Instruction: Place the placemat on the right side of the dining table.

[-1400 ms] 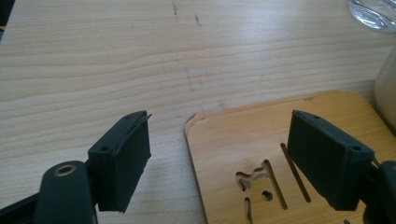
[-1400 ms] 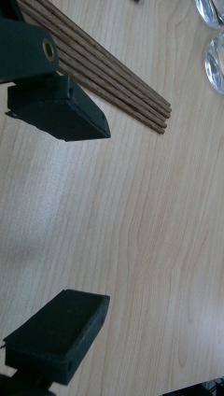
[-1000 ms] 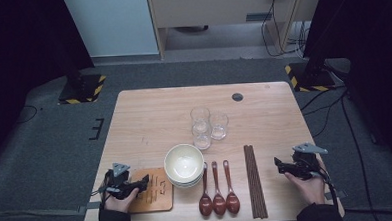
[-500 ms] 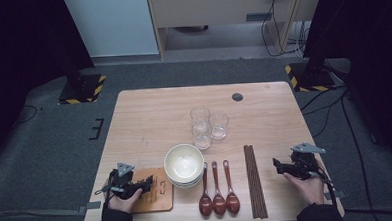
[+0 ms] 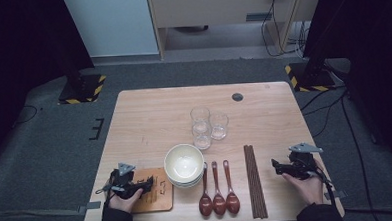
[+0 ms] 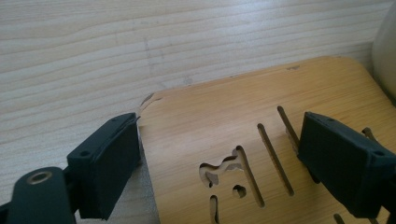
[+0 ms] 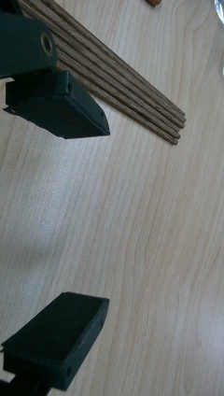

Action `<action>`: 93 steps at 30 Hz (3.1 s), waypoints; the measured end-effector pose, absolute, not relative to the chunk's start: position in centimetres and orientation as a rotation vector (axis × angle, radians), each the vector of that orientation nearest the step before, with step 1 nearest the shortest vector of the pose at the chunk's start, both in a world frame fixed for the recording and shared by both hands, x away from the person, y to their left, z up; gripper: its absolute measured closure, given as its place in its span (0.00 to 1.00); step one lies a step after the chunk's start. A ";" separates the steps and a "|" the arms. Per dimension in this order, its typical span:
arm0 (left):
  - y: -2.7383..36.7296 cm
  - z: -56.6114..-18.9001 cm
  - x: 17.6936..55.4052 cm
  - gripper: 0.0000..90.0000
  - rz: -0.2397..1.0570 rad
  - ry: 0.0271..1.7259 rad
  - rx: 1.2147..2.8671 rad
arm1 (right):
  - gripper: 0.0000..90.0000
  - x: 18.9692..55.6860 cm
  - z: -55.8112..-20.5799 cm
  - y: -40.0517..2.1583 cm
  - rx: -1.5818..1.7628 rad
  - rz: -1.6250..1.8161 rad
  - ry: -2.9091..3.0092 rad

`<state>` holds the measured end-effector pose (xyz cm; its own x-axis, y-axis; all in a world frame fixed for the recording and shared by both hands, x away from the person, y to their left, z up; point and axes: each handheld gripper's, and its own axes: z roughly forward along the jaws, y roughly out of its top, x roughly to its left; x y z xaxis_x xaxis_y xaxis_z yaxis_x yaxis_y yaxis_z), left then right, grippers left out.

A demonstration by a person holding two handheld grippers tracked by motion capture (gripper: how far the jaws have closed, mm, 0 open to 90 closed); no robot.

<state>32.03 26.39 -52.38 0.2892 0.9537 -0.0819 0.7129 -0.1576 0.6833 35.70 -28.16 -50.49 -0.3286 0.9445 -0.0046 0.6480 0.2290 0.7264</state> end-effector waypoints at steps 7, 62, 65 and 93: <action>26.8 -52.4 32.1 0.14 0.490 1.488 1.927 | 0.17 35.6 -50.5 -28.1 1.461 0.887 2.060; 32.1 -51.0 28.4 0.47 0.484 1.658 1.809 | 0.21 35.5 -50.5 -27.9 1.438 0.907 2.087; 32.1 -51.1 28.4 0.50 0.478 1.659 1.815 | 0.21 35.5 -50.5 -27.9 1.436 0.908 2.087; 32.7 -51.1 27.4 0.55 0.487 1.671 1.834 | 0.23 34.0 -48.7 -25.2 1.355 1.044 2.109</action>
